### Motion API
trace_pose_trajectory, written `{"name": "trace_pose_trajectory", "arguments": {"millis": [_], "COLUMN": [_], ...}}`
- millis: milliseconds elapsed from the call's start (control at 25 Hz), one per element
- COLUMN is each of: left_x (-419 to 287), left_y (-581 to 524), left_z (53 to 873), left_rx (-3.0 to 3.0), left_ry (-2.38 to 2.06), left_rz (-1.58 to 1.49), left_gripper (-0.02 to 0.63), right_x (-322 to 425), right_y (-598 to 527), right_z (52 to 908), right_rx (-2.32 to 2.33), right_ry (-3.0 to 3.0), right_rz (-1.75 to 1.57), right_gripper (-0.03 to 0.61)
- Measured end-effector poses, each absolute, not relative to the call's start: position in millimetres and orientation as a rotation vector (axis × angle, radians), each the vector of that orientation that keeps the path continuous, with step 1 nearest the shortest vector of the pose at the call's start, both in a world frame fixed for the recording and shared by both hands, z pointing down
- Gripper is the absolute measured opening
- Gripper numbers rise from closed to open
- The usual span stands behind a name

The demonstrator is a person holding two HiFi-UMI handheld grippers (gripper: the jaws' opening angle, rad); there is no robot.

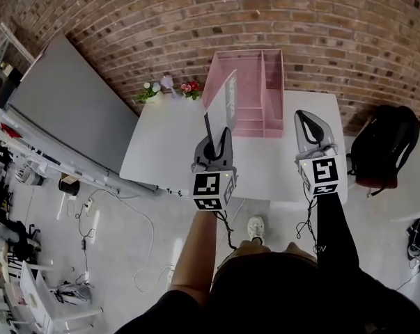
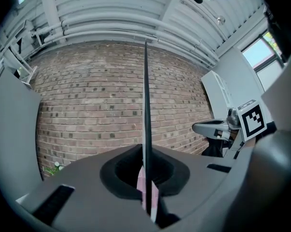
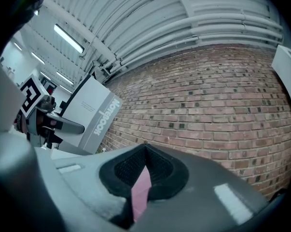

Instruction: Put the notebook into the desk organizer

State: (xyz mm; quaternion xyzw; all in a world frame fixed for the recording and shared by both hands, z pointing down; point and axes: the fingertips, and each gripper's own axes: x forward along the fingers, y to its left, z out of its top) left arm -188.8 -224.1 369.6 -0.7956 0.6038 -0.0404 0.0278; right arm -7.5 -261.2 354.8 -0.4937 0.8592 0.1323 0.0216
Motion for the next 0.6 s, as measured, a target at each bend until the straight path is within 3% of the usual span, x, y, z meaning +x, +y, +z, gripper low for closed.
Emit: {"name": "trace_pose_trajectory", "arguments": {"millis": [600], "left_x": [-220], "left_y": [-374], "left_z": [378], "left_rx": [-2.632], "left_ry": [1.758], "left_rz": [-0.068], "left_gripper": [0.014], "right_x": [-40], "right_y": [-392], "right_z": [361], "right_rx": [-1.680], "right_ry": [2.616], "right_rz": [0.411], "right_gripper": [0.000]}}
